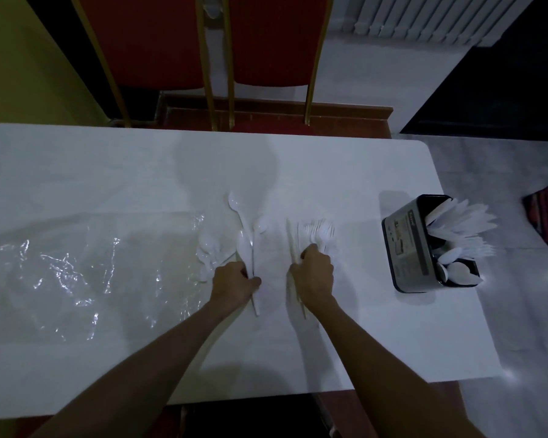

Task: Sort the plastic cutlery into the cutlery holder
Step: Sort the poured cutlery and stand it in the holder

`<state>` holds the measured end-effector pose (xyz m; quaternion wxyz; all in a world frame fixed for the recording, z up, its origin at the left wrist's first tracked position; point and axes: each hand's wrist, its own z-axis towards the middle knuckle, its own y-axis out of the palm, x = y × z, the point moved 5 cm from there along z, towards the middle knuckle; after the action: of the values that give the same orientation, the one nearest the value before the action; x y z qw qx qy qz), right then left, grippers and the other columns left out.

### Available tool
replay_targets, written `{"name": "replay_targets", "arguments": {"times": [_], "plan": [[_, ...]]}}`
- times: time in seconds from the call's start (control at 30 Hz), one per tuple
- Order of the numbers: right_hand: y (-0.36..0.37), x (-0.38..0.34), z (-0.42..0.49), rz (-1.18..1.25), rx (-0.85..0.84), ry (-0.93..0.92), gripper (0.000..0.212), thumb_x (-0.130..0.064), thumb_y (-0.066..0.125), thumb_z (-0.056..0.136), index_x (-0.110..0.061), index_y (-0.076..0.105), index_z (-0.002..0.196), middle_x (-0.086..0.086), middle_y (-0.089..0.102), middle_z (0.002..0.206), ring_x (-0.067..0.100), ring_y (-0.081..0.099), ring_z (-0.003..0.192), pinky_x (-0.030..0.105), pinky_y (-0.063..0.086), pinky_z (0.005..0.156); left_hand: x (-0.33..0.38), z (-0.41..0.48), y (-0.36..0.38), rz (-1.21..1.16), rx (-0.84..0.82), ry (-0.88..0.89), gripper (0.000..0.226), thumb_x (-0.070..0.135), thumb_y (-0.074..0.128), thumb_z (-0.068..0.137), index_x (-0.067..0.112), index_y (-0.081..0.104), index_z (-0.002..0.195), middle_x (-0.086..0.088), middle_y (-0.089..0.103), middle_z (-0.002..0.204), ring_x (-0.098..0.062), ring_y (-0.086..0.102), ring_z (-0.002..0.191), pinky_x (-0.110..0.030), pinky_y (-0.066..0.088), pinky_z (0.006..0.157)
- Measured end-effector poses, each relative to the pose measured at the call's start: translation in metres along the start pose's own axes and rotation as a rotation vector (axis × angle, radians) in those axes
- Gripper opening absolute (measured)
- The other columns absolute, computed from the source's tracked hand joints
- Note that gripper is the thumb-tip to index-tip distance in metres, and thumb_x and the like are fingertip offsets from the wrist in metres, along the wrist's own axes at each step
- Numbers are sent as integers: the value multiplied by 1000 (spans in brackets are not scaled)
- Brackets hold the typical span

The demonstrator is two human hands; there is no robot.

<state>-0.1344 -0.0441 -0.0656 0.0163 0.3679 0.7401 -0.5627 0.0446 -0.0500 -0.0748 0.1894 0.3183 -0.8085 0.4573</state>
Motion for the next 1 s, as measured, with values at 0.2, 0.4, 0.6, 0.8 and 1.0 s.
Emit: {"name": "replay_targets", "arguments": {"times": [0.2,0.4,0.6,0.8,1.0], "plan": [[4,-7,4,-13,-75,-51,14,-14,65,84,-2,63,91,12,68,89,25,65,78,32,55,72,-4,-2,-12,-45,52,65,17,19,69,79,6,61,72,-2,62,68,-15,57,64,-19,35,55],[-5,-3,3,73,41,71,33,-14,68,83,-3,52,110,12,64,100,30,64,90,31,49,72,-1,-2,-17,-114,75,83,14,17,68,81,5,63,78,1,59,66,-15,55,65,-13,34,53],[4,-4,8,12,-35,73,28,-22,71,82,-5,58,100,11,65,96,27,65,87,31,51,71,-3,-2,-12,-125,35,87,18,22,69,81,6,65,88,-3,67,77,-17,61,71,-21,42,61],[1,-14,15,34,-124,-59,38,-20,72,77,-15,41,55,-3,40,53,9,39,49,21,30,49,-10,-2,-13,-104,29,79,20,22,70,81,4,61,82,2,58,66,-15,55,64,-21,37,55],[-28,-4,30,124,-1,-22,11,-14,69,80,-10,62,73,6,62,70,23,60,71,29,48,69,-10,-1,-18,-145,13,79,15,19,70,81,10,60,74,8,55,61,-11,55,61,-19,41,56]]}}
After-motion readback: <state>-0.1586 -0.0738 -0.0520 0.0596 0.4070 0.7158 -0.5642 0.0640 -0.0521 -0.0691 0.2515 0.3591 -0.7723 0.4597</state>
